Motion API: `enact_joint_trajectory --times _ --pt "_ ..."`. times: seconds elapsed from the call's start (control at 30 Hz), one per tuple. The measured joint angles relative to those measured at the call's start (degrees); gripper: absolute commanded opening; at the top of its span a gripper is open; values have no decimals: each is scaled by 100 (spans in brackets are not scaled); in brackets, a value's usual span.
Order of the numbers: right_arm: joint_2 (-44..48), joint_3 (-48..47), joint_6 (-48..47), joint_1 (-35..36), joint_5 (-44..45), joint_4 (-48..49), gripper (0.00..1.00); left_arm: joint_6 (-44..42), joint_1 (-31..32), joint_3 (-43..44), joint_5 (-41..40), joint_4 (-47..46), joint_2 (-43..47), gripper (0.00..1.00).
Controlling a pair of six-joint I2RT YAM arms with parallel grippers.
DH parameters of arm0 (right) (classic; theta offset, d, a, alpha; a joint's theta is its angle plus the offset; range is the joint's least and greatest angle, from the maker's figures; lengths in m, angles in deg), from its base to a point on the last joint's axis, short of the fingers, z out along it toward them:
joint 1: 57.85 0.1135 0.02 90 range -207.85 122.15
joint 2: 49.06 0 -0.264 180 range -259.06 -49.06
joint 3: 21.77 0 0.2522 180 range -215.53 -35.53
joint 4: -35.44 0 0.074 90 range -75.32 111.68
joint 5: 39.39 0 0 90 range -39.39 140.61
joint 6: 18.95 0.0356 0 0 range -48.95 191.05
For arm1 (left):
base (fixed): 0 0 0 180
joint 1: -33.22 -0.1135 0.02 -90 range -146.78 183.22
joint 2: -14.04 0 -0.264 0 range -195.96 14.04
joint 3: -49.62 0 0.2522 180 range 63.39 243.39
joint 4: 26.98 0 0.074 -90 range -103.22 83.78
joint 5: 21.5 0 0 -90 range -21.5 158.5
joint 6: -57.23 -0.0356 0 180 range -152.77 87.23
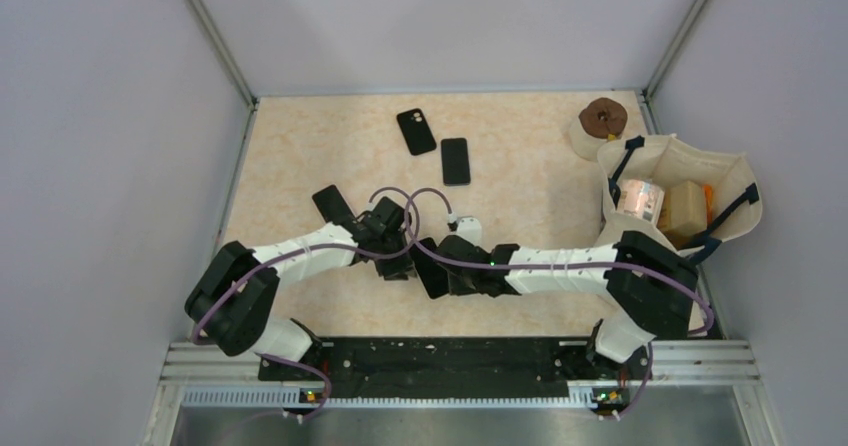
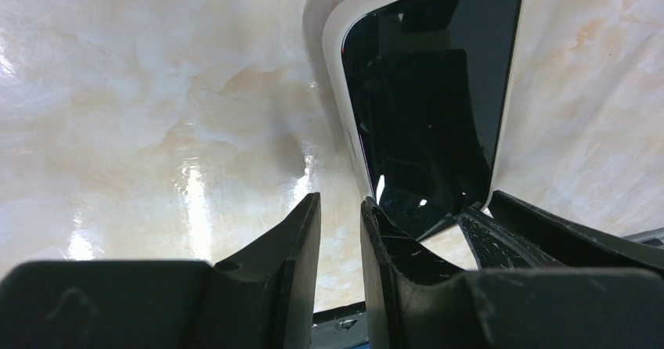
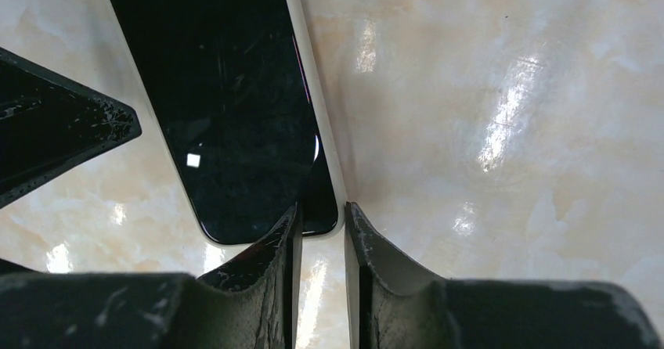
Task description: Put the phone into the phone case
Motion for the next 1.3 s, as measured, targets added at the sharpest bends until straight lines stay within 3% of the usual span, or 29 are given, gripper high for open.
enact_joint_trajectory --times 0.17,0.4,0.57,0.7,0.87,1.07,1.23,1.3 --pt "-125 -170 221 208 391 -234 6 -96 -11 20 -107 48 0 32" --pt "-175 -365 284 249 544 -481 32 -133 -111 20 -153 59 70 35" --pt "-13 -243 22 -175 -44 -179 58 -87 -129 76 -221 66 109 51" --pt "415 70 -317 -675 -463 -39 70 101 -74 343 -553 238 90 66" --pt "1292 168 -586 -1145 -713 0 78 581 245 1091 -1357 682 -251 80" --pt "2441 319 -817 -1753 -975 136 79 1143 807 2142 -2138 1355 -1207 86" --pt "2761 551 -909 -1934 -1154 116 80 1464 1086 2660 -2487 1832 -1875 90" --pt "2830 647 -927 -1934 -1248 98 80 1585 1158 2719 -2568 1980 -1987 97"
